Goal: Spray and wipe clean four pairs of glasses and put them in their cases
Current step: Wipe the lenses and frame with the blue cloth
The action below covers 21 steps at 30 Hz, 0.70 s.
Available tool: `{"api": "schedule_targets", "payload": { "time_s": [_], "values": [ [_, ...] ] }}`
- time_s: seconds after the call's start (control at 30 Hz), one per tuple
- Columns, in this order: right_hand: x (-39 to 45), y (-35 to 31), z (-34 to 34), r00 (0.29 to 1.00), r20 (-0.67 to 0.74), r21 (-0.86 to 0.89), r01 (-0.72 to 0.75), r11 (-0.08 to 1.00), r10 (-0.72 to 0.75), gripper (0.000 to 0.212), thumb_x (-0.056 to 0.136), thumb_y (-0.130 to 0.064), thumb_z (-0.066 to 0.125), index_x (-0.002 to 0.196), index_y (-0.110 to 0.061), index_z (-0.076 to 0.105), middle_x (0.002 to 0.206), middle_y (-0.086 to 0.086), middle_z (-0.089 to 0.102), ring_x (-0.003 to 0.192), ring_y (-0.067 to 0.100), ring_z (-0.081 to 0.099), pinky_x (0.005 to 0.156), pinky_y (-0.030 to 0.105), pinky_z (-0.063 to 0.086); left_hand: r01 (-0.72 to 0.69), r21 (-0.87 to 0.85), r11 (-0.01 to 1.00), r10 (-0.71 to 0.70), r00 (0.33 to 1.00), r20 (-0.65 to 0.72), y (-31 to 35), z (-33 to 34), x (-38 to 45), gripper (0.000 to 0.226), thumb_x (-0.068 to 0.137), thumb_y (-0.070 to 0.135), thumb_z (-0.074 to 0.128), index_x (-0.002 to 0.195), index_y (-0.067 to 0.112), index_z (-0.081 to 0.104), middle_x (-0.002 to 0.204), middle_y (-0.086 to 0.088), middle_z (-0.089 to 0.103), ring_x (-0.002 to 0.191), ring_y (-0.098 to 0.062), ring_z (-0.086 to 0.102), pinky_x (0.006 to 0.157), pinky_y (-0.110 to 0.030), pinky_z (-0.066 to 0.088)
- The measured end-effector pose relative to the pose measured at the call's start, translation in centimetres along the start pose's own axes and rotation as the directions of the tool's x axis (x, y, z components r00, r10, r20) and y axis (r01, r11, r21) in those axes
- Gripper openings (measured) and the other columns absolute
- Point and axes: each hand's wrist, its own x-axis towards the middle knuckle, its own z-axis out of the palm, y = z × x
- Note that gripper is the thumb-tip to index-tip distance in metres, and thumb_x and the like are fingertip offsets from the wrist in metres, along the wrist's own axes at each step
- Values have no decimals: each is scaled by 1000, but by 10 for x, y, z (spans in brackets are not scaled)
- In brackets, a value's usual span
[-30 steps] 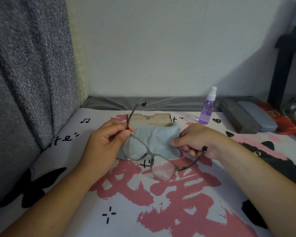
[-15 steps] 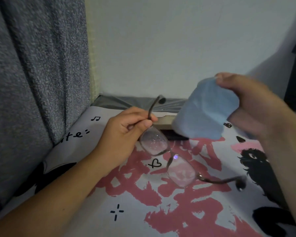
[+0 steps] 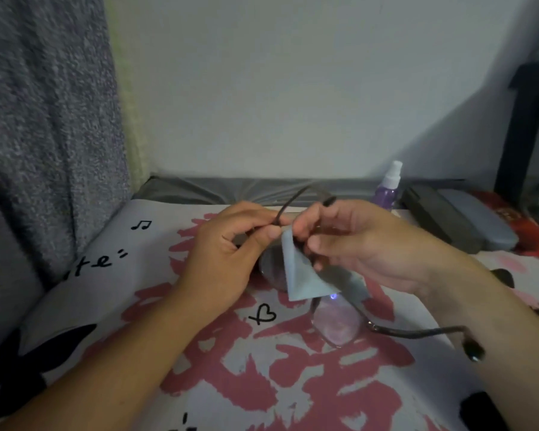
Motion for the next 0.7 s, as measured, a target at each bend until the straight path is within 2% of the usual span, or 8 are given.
{"api": "schedule_targets", "payload": {
  "time_s": [0.1,0.17,0.23,0.33,0.5,0.6,0.63,0.7],
  "values": [
    [5,8,8,995,-98,-129,-33,991,20,21,79,-2,77,94,-9,65,91,8,64,88,21,61,77,26,55,1,-24,1000,0,1000,3,1,2,-1,27,92,4,67,100,30,72,99,18,69,96,-5,67,86,-12,46],
    [7,13,11,993,-78,-169,-96,981,84,35,73,-13,81,103,-4,63,92,6,67,88,20,65,83,33,55,-18,-30,999,18,1000,19,1,3,-1,25,93,7,65,100,30,72,98,19,68,96,-6,67,86,-12,46],
    [7,15,14,992,-71,-190,-121,974,109,37,72,-18,82,105,-8,68,93,5,71,90,19,69,88,38,56,-51,-9,999,51,998,32,2,5,-2,24,93,7,66,100,28,72,99,17,69,96,-6,67,87,-12,46],
    [4,10,19,994,-63,-195,-95,976,84,19,77,-25,82,89,-13,74,83,4,69,81,15,65,82,35,51,-34,-63,997,38,997,62,6,7,-4,18,93,7,65,101,20,74,98,12,70,96,-8,67,86,-13,46],
    [2,6,23,996,-71,-215,-66,974,52,35,85,-37,71,78,-3,70,79,11,58,80,21,53,84,39,43,-32,-75,997,38,995,90,12,3,-3,20,94,14,61,102,29,71,100,18,69,99,-7,67,88,-13,46],
    [-3,3,22,995,-34,-160,-101,982,96,24,95,-20,66,83,-1,68,78,3,66,77,13,61,80,29,48,-20,-52,998,24,997,69,10,0,-3,16,95,14,63,103,22,74,100,14,69,99,-11,67,88,-14,46],
    [-5,2,22,993,-6,-125,-120,985,120,15,95,-10,65,83,-3,69,77,-2,69,75,8,64,75,24,50,-16,-52,999,19,998,64,9,0,-4,16,95,14,63,103,22,74,100,14,69,99,-12,67,88,-15,47],
    [-6,1,24,988,43,-63,-147,987,150,14,89,6,67,87,-6,72,81,2,73,80,12,69,75,23,53,-20,-48,999,24,997,68,8,0,-5,14,94,15,64,100,23,73,99,12,69,98,-15,67,87,-17,47]
  ]
}}
